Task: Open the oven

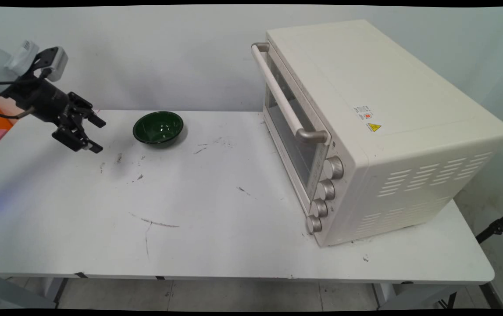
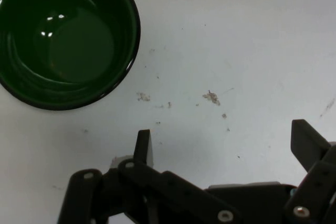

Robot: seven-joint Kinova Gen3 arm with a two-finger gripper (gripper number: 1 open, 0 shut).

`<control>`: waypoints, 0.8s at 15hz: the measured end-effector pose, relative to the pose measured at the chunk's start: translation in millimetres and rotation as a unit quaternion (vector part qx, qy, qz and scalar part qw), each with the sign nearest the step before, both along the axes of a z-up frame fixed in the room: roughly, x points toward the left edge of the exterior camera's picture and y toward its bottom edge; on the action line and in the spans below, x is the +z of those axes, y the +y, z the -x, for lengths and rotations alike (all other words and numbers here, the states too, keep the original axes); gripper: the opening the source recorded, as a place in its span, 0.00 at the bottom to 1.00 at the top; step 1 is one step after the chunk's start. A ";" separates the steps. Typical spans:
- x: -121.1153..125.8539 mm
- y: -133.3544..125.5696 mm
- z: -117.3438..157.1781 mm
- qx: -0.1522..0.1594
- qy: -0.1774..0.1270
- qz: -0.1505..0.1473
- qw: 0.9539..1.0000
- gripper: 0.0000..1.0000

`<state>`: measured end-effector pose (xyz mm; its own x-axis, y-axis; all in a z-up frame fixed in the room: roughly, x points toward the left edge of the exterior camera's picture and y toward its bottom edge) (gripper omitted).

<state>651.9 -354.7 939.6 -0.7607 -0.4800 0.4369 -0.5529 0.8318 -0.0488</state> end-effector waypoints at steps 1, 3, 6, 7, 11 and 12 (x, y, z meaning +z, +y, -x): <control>-0.8 -0.1 -0.4 0.000 0.000 0.000 1.000 1.00; -2.7 -0.5 -1.2 0.000 0.000 0.001 1.000 1.00; -4.6 -1.3 -1.7 0.001 0.001 0.002 1.000 1.00; -4.9 -1.6 -1.6 0.001 0.001 0.002 1.000 1.00; -3.5 -3.3 3.0 0.000 0.006 0.004 1.000 1.00; -1.7 -4.2 6.2 0.000 0.009 0.006 1.000 1.00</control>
<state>645.7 -358.8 937.9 -0.7527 -0.4750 0.4559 -0.5540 0.8311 -0.0487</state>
